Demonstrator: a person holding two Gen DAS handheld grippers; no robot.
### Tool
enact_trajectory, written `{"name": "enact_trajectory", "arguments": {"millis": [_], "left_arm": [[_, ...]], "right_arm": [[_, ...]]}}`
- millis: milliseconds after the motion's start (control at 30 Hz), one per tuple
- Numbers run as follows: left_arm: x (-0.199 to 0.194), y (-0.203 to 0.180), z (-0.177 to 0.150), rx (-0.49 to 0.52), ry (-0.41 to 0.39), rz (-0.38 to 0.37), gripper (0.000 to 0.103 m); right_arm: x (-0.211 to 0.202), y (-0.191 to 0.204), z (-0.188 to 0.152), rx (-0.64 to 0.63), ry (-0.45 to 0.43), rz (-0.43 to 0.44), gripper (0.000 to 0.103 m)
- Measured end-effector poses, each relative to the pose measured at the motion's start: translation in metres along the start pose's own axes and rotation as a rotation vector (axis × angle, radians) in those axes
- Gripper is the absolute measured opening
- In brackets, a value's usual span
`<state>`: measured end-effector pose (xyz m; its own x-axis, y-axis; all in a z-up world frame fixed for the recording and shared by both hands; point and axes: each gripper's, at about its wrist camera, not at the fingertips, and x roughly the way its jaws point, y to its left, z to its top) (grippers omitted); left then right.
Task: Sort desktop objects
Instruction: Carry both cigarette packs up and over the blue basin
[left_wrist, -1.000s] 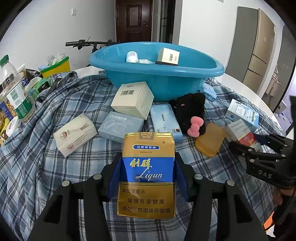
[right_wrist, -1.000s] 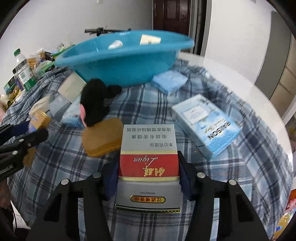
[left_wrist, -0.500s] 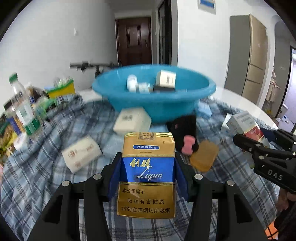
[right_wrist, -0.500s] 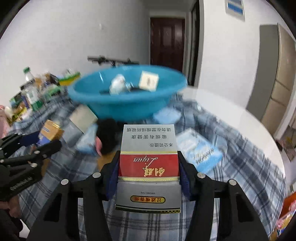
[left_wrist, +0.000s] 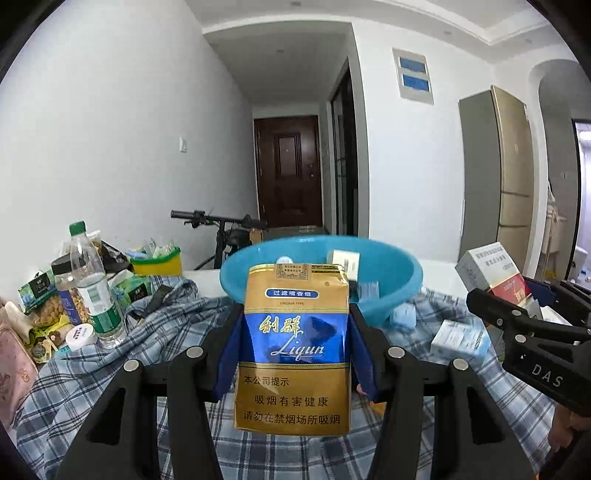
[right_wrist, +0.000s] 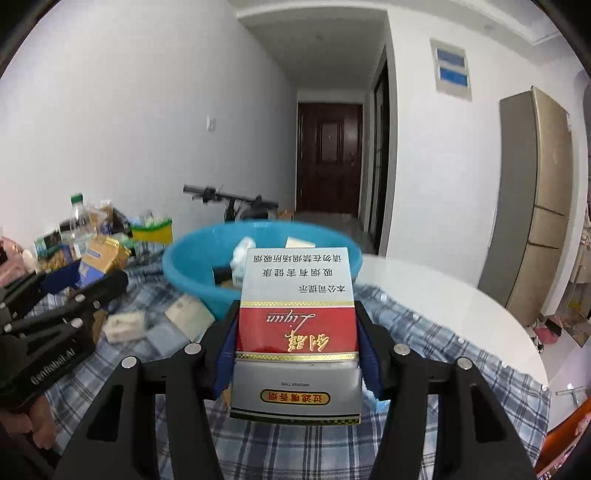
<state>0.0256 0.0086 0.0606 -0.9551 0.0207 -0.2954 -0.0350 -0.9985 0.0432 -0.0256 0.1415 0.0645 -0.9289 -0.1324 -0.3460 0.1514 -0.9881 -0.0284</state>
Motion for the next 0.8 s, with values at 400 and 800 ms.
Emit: {"name": "enact_trajectory", "arguments": {"millis": [400,800], "left_arm": [[-0.009,-0.006,0.005,-0.014,0.000,0.018,0.055],[-0.010,-0.015,0.007,-0.006,0.002,0.009,0.055]], "right_arm": [[-0.007,0.019,0.007,0.004,-0.036,0.008,0.054],[-0.006,0.028,0.007,-0.006,-0.051,0.004,0.054]]}}
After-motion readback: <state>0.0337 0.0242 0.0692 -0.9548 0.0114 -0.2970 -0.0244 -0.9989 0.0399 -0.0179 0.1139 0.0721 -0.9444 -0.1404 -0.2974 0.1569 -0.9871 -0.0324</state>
